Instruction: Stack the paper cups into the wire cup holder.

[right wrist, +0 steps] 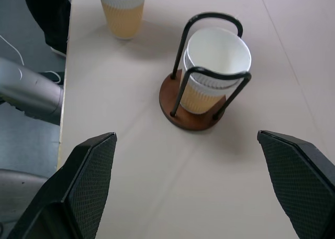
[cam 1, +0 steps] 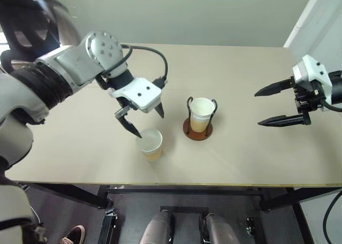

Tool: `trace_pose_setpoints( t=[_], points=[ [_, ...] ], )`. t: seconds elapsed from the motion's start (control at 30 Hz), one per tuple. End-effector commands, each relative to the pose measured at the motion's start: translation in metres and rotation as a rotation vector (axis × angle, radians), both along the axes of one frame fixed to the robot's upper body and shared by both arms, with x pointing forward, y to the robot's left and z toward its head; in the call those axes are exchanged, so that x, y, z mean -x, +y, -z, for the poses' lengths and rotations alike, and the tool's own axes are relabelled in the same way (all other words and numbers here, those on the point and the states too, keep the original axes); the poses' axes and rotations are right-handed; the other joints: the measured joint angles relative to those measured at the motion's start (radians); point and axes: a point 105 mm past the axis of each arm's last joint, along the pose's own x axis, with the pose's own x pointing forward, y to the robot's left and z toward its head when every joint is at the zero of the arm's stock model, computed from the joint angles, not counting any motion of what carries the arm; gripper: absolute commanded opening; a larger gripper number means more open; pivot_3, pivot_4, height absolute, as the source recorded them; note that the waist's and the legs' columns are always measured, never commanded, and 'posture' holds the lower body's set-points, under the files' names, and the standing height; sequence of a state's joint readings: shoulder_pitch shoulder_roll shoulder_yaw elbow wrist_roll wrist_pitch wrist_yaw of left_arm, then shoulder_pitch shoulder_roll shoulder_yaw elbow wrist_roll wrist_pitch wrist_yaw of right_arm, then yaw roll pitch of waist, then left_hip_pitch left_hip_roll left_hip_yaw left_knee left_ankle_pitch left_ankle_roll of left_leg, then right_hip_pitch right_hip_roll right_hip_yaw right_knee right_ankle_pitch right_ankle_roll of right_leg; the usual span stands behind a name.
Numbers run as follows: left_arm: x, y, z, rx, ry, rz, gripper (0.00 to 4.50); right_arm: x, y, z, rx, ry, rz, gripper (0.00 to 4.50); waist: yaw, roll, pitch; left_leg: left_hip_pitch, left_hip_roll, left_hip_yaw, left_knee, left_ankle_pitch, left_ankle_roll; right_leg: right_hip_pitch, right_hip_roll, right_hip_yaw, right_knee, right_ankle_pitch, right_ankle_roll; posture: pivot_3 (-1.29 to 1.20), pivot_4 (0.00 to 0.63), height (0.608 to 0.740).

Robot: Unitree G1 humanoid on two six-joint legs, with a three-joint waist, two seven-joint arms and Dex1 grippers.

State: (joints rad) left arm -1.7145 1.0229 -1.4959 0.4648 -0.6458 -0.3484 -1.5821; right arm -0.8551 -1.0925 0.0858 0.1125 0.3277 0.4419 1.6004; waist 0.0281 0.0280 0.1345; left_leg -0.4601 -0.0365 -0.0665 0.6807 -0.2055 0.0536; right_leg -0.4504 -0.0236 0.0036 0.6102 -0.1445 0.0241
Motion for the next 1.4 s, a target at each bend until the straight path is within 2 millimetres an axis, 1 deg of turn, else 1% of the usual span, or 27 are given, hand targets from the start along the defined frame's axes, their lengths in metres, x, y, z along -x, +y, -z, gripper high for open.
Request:
trace_pose_setpoints(
  t=[0.03, 0.17, 0.5, 0.63, 0.73, 0.87, 1.03, 1.2, 1.4],
  points=[
    [0.006, 0.004, -0.001, -0.044, 0.005, 0.040, 4.45, 0.002, 0.000, -0.011, 0.011, -0.040, -0.013, 4.46, -0.002, 0.000, 0.000, 0.000, 0.000, 0.000, 0.000, 0.000, 0.000, 0.000, 0.000, 0.000, 0.000, 0.000, 0.000, 0.00, 0.150, 0.740],
    [0.007, 0.011, 0.006, -0.085, 0.008, 0.043, 4.45, 0.001, -0.001, -0.010, 0.015, -0.034, -0.007, 4.46, -0.003, 0.000, 0.000, 0.000, 0.000, -0.001, 0.000, 0.000, -0.001, 0.000, 0.000, 0.000, 0.000, 0.000, 0.000, 0.00, 0.150, 0.740],
    [0.021, 0.024, 0.013, -0.141, 0.048, 0.052, 4.45, -0.001, -0.002, -0.011, 0.019, -0.030, 0.002, 4.46, -0.005, 0.000, 0.000, 0.000, 0.000, -0.003, -0.001, -0.001, -0.003, 0.000, 0.001, -0.001, 0.000, -0.002, -0.002, 0.00, 0.150, 0.740],
    [0.020, 0.026, 0.021, -0.160, 0.052, 0.067, 4.45, -0.002, 0.000, -0.011, 0.013, -0.033, -0.001, 4.46, -0.005, 0.000, 0.000, 0.000, 0.000, -0.004, -0.001, -0.003, -0.006, 0.000, 0.001, -0.002, 0.000, -0.002, -0.002, 0.00, 0.150, 0.740],
    [0.013, 0.030, 0.027, -0.186, 0.028, 0.081, 4.45, -0.002, 0.001, -0.010, 0.009, -0.035, -0.005, 4.46, -0.005, 0.000, 0.000, 0.000, 0.000, -0.004, -0.001, -0.003, -0.007, 0.000, 0.001, -0.002, 0.000, -0.002, -0.002, 0.00, 0.150, 0.740],
    [0.007, 0.028, 0.032, -0.190, 0.004, 0.106, 4.45, -0.002, 0.003, -0.010, 0.005, -0.036, -0.009, 4.46, -0.006, 0.000, 0.000, 0.000, 0.000, -0.004, -0.001, -0.003, -0.007, 0.000, 0.001, -0.002, 0.000, -0.001, -0.003, 0.00, 0.150, 0.740],
    [0.006, 0.016, 0.034, -0.157, 0.002, 0.133, 4.45, 0.000, 0.007, -0.011, -0.022, -0.038, -0.028, 4.46, -0.005, 0.000, 0.000, 0.000, 0.000, -0.004, -0.001, -0.003, -0.007, 0.000, 0.001, -0.002, 0.000, -0.001, -0.003, 0.00, 0.150, 0.740],
    [0.006, 0.013, 0.034, -0.157, 0.003, 0.134, 4.45, 0.010, 0.013, -0.015, -0.080, -0.031, -0.083, 4.46, -0.005, 0.000, 0.000, 0.000, 0.000, -0.004, -0.002, -0.003, -0.007, 0.000, 0.001, -0.002, 0.000, -0.002, -0.003, 0.00, 0.150, 0.740],
    [0.008, 0.013, 0.034, -0.166, 0.006, 0.143, 4.45, 0.021, 0.018, -0.014, -0.117, -0.039, -0.153, 4.46, -0.005, 0.000, 0.000, 0.000, 0.000, -0.004, -0.002, -0.003, -0.007, 0.000, 0.001, -0.002, 0.000, -0.002, -0.003, 0.00, 0.150, 0.740]
  ],
)
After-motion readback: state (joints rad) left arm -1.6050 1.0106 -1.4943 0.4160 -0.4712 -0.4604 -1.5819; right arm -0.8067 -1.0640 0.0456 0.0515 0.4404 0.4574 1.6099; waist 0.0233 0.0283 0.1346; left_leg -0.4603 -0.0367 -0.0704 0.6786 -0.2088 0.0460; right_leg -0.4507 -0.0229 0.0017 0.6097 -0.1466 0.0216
